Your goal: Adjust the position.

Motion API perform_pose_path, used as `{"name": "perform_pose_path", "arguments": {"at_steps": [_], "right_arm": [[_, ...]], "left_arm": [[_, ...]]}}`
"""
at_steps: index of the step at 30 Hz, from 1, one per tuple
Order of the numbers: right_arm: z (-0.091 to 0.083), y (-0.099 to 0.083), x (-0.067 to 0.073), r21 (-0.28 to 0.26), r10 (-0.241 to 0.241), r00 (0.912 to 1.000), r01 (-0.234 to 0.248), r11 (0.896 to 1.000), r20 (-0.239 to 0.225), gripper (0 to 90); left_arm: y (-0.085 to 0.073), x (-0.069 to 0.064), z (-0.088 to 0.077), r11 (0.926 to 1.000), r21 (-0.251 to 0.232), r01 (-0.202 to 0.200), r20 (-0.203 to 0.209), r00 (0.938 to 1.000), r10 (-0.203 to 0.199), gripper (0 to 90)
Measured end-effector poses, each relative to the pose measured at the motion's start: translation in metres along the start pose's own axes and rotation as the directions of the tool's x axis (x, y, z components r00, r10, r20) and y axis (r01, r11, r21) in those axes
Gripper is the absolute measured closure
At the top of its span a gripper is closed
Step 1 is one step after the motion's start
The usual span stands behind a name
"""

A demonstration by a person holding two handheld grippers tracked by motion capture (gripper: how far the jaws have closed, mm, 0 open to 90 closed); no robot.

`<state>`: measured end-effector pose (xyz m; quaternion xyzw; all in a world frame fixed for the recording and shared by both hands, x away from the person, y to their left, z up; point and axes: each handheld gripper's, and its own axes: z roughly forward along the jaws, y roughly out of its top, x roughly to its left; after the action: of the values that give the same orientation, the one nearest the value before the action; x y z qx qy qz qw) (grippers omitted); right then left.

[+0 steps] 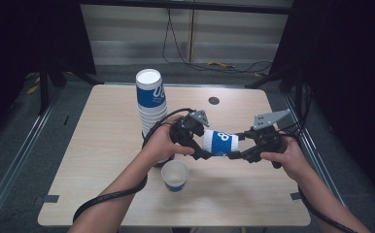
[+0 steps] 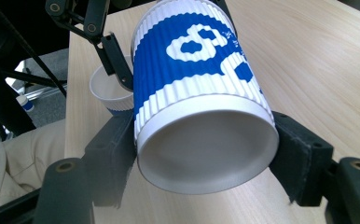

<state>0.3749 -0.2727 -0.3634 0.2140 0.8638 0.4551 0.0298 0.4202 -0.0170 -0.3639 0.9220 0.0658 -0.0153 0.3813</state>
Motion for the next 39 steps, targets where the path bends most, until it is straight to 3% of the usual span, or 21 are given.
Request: {"name": "perform_pose_path", "arguments": {"at_steps": [10,27,32,39], "right_arm": [[0.005,0.001,0.000,0.015,-0.016,0.9997,0.017,1.000,-0.020,28.5],[0.013,0.004,0.003,0.060,-0.048,0.9982,0.050,0.997,-0.035,28.7],[0.015,0.004,0.004,0.065,-0.051,0.9982,0.053,0.996,-0.032,27.1],[0.018,0.004,0.006,0.088,-0.052,0.9983,0.054,0.995,-0.027,23.6]], "left_arm": [[0.002,-0.002,0.003,0.9986,0.024,-0.047,0.011,0.9988,0.047,13.2],[0.002,-0.006,-0.001,0.9942,0.105,-0.025,0.006,0.9997,0.025,18.2],[0.002,-0.006,-0.003,0.9939,0.110,-0.002,0.023,0.9997,-0.001,19.7],[0.005,-0.008,-0.003,0.9922,0.124,-0.007,0.024,0.9997,0.005,20.2]]}}
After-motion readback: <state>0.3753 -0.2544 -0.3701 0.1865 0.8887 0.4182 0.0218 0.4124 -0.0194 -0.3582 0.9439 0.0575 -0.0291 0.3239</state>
